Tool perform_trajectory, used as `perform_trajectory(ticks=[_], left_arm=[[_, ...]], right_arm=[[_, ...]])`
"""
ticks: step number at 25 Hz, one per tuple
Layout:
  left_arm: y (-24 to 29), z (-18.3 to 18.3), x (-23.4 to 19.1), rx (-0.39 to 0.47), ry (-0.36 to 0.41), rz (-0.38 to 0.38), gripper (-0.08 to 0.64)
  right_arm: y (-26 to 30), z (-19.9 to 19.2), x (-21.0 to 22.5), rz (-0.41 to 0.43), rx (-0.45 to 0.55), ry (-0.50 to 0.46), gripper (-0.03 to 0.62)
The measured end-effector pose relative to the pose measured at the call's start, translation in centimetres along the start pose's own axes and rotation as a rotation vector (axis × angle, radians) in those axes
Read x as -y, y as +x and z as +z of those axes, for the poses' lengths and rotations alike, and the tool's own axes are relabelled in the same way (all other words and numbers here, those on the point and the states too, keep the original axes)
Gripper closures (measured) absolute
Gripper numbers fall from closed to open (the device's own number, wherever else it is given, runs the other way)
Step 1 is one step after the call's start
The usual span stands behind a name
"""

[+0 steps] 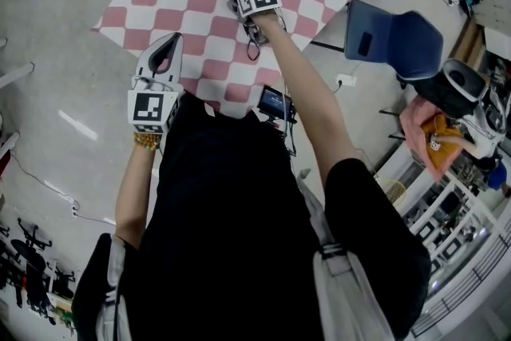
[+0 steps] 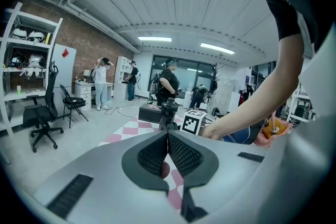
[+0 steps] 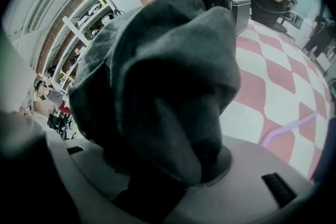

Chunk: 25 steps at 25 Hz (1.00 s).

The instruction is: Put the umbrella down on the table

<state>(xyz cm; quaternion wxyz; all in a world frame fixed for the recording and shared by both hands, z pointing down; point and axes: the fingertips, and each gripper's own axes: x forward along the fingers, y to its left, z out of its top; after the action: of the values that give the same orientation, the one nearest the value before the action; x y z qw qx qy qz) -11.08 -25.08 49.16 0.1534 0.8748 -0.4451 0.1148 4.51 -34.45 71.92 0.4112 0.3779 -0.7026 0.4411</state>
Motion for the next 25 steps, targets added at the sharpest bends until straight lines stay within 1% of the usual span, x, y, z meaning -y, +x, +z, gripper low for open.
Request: perform_trajectory(ticks=[2, 6, 15, 25], left_arm=[[-0.1, -0.3, 0.3, -0.004, -0.013, -0.002, 0.545], [-0.4, -0.7, 0.6, -0.009, -0.021, -0.006, 0.545], [-0.4, -0.7, 0.4, -0.008, -0.013, -0.004, 0.545], [-0.7, -0.9, 0.5, -0.015, -0.002, -0.013, 0.545]], right_arm=[[0.0, 0.0, -0.1, 0.004, 0.007, 0.012, 0.374], [0.2, 0.0, -0.3, 0.008, -0.020, -0.016, 0.365], [0.3, -0.1, -0.5, -0.019, -0.029, -0.021, 0.347], [0.5, 0.0, -1.2, -0.006, -0.027, -0.032, 0.327]])
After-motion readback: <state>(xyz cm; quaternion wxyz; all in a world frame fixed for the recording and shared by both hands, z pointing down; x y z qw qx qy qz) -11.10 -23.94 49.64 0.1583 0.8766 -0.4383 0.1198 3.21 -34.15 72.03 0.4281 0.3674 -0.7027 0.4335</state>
